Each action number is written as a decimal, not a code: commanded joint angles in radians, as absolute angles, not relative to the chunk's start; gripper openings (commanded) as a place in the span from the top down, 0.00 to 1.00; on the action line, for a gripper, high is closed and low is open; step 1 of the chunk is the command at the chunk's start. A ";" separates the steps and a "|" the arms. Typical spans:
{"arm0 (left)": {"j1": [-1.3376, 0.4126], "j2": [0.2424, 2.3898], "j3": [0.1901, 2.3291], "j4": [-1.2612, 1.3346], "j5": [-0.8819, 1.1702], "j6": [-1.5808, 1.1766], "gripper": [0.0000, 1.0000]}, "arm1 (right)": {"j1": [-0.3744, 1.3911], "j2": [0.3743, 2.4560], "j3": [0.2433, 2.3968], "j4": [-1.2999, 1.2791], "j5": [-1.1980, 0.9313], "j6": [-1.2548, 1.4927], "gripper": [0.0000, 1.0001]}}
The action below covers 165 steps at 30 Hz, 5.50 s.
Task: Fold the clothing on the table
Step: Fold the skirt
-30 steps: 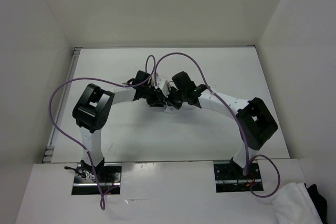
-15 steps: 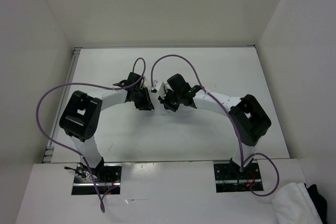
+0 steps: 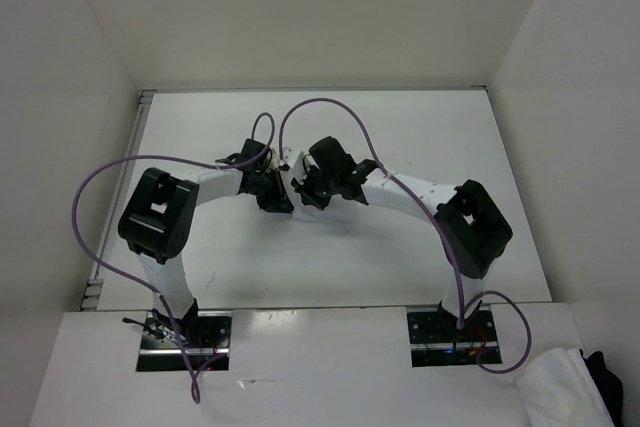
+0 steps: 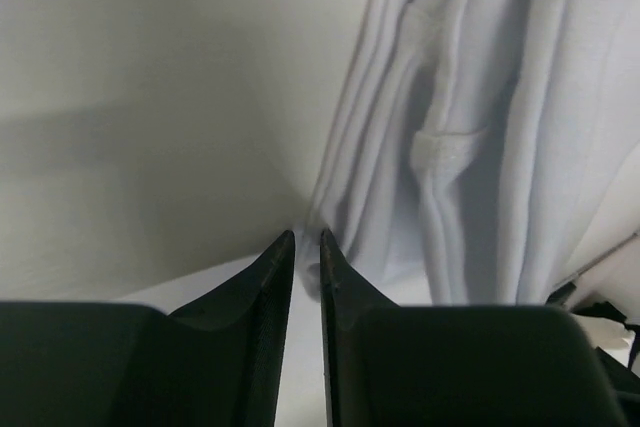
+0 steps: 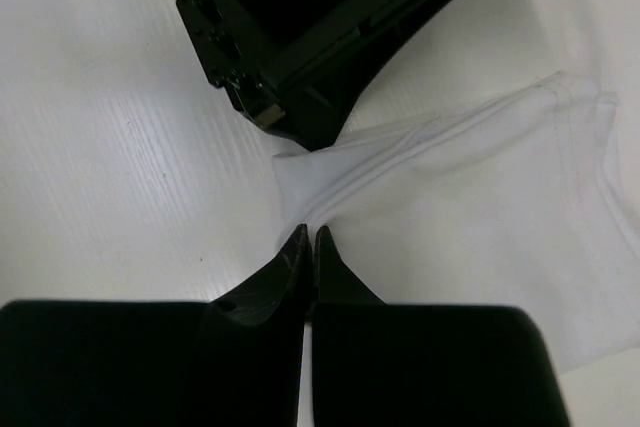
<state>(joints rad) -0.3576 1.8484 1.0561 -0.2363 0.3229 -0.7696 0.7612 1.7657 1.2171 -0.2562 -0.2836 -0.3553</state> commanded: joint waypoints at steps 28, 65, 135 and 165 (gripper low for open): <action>-0.397 1.936 0.997 -0.199 0.356 -0.816 0.75 | 0.807 1.864 1.285 -0.202 -0.264 -0.261 0.88; -0.482 1.842 1.336 -0.235 0.581 -0.541 1.00 | 0.489 1.376 1.063 -0.302 -0.299 -0.209 1.00; -0.459 1.709 1.167 -0.382 0.482 -0.515 0.93 | 0.462 1.826 1.250 -0.693 -0.793 -0.320 1.00; -0.411 2.034 1.365 -0.351 0.244 -0.498 0.70 | 0.382 2.144 1.531 -0.538 -0.709 -0.121 0.80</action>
<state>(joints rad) -0.4194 2.0087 1.3643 -0.3824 0.2928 -0.5030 0.3878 2.0907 1.4990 -0.5625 -0.7288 -0.1421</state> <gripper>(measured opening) 0.295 0.176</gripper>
